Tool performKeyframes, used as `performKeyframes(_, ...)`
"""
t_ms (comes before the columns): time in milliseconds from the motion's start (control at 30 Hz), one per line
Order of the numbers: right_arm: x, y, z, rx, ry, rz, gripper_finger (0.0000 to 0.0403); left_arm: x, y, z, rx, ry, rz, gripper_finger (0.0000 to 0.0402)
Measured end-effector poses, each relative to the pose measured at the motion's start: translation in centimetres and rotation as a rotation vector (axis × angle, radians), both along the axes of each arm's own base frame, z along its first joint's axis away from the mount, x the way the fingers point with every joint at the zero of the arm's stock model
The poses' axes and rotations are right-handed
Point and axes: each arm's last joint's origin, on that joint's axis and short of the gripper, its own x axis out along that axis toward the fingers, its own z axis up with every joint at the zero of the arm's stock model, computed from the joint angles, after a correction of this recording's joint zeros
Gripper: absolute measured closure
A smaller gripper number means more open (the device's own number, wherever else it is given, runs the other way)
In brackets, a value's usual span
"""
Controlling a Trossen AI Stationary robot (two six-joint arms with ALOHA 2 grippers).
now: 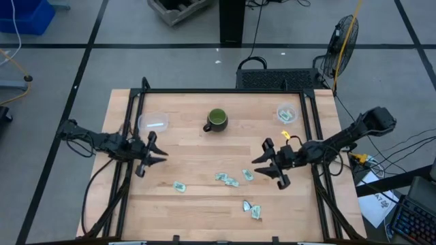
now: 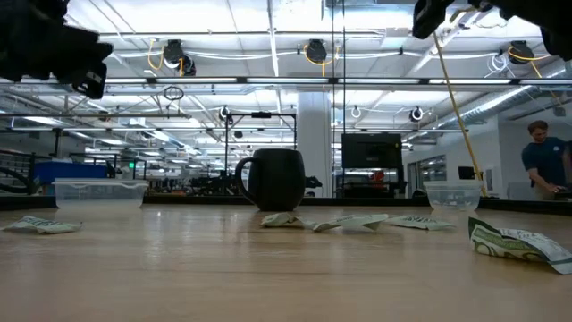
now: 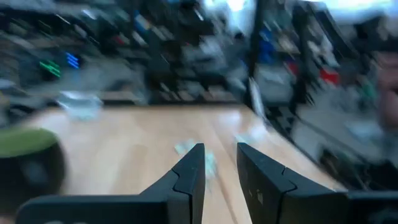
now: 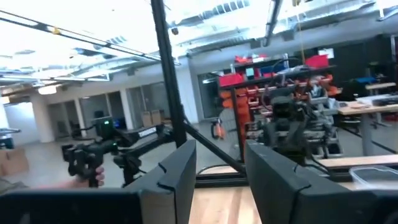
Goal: Pick and place items into bin
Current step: Put the white stevia packet into the left transparent bin
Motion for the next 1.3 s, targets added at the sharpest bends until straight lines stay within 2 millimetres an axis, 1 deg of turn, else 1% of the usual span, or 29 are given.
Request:
performKeyframes(67,-0.1,0.2,0.2,0.008,-0.018,0.01,0.0275,0.0,0.1,0.6,-0.075,-0.052,0.026,0.0304)
performKeyframes(200,-0.3,0.4,0.4,0.016,-0.042,0.023,0.0275,-0.2,0.2,1.8,-0.255,-0.139,0.011,0.0304)
performKeyframes(333,-0.3,0.3,0.6,0.02,-0.06,0.015,0.0275,-0.4,0.2,2.5,-0.347,-0.202,-0.008,0.0304)
performKeyframes(400,-0.3,0.3,0.5,0.017,-0.056,0.014,0.0275,-0.5,0.3,2.8,-0.37,-0.235,-0.014,0.0304)
performKeyframes(500,-0.3,0.3,0.5,0.015,-0.052,0.014,0.0275,-0.5,0.3,2.9,-0.388,-0.24,-0.023,0.0304)
performKeyframes(567,-0.3,0.4,0.4,0.014,-0.046,0.019,0.0275,-0.6,0.4,3.1,-0.396,-0.262,-0.004,0.0304)
performKeyframes(633,-0.3,0.4,0.5,0.019,-0.048,0.021,0.0275,-0.8,0.6,3.6,-0.4,-0.325,0.047,0.0304)
performKeyframes(700,-0.3,0.4,0.5,0.022,-0.052,0.021,0.0275,-0.7,0.6,3.8,-0.419,-0.335,0.041,0.0304)
performKeyframes(767,-0.4,0.5,0.5,0.032,-0.051,0.027,0.0275,-0.1,0.2,3.2,-0.429,-0.253,0.026,0.0304)
performKeyframes(867,-0.4,0.7,0.4,0.062,-0.033,0.049,0.0275,1.2,-0.6,1.8,-0.418,-0.095,0.061,0.0304)
performKeyframes(967,-0.6,1.0,0.5,0.071,-0.034,0.067,0.0275,2.3,-1.6,0.2,-0.364,0.046,0.067,0.0305)
performKeyframes(1033,-0.7,1.3,0.4,0.072,-0.031,0.082,0.0275,2.9,-2.4,-0.4,-0.319,0.123,0.051,0.0305)
performKeyframes(1133,-0.8,1.6,0.5,0.071,-0.033,0.096,0.0275,3.8,-3.6,-0.4,-0.269,0.201,0.042,0.0305)
performKeyframes(1300,-0.8,1.5,0.5,0.072,-0.037,0.095,0.0275,6.1,-5.8,0.8,-0.281,0.275,0.069,0.0299)
